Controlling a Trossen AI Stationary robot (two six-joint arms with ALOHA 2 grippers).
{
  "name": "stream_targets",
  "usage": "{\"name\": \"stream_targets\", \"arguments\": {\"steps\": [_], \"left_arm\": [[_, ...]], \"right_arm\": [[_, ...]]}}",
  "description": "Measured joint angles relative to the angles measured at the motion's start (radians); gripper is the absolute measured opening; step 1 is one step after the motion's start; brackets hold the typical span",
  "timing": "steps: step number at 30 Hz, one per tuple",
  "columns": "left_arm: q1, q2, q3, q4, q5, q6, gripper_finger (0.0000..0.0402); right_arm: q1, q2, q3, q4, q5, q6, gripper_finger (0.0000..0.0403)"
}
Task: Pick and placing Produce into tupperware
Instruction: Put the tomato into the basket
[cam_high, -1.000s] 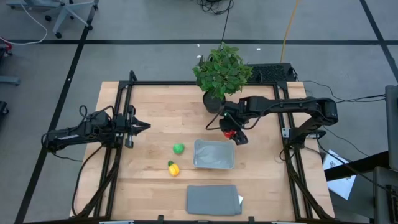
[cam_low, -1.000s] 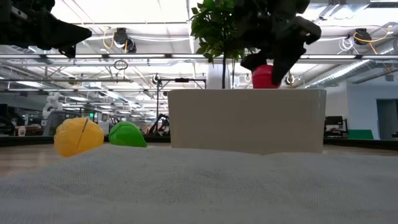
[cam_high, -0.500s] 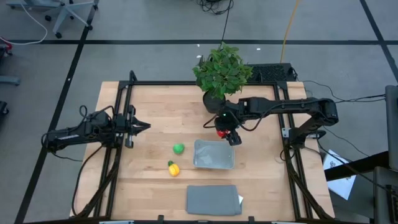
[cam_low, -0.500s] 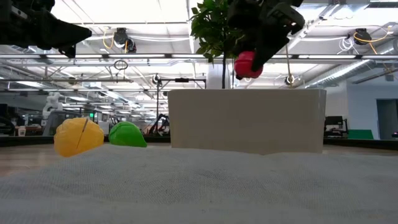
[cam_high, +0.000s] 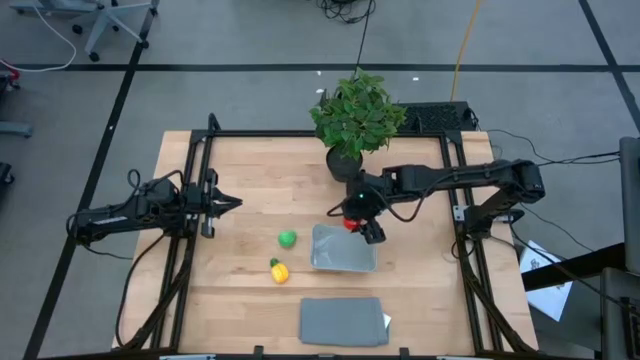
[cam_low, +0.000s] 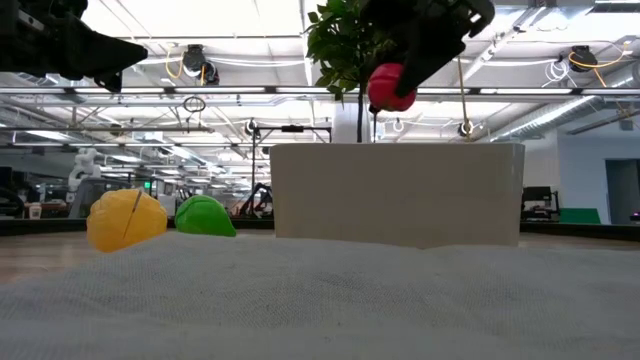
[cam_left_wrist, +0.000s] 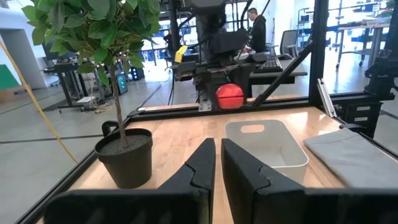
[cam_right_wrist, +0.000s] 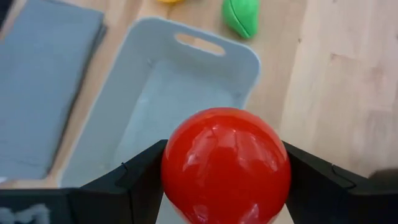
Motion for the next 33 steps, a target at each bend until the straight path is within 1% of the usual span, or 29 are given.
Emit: {"name": "stream_targets", "arguments": {"steps": [6, 11, 17, 24, 26, 30, 33], "left_arm": [[0.000, 0.000, 0.000, 0.000, 0.000, 0.000, 0.0033], [0.000, 0.000, 0.000, 0.001, 0.000, -0.002, 0.0033], [0.000, 0.000, 0.000, -0.001, 0.001, -0.003, 0.0033], [0.000, 0.000, 0.000, -0.001, 0.002, -0.003, 0.0033], [0.000, 0.000, 0.000, -0.001, 0.002, -0.003, 0.0033], [0.000, 0.000, 0.000, -0.002, 0.002, -0.003, 0.0033], [0.000, 0.000, 0.000, -0.003, 0.002, -0.003, 0.0033]], "right_arm": [[0.030, 0.027, 0.000, 0.035, 0.000, 0.017, 0.0256], [0.040, 0.092, 0.000, 0.106, 0.000, 0.030, 0.0256], [0.034, 0.171, -0.001, 0.190, -0.003, 0.025, 0.0256], [0.026, 0.235, -0.001, 0.240, -0.006, 0.022, 0.0256], [0.026, 0.243, -0.001, 0.239, -0.035, 0.022, 0.0256], [0.021, 0.254, -0.001, 0.237, -0.145, 0.038, 0.0256], [0.014, 0.252, 0.000, 0.249, -0.181, 0.061, 0.0256]]}}
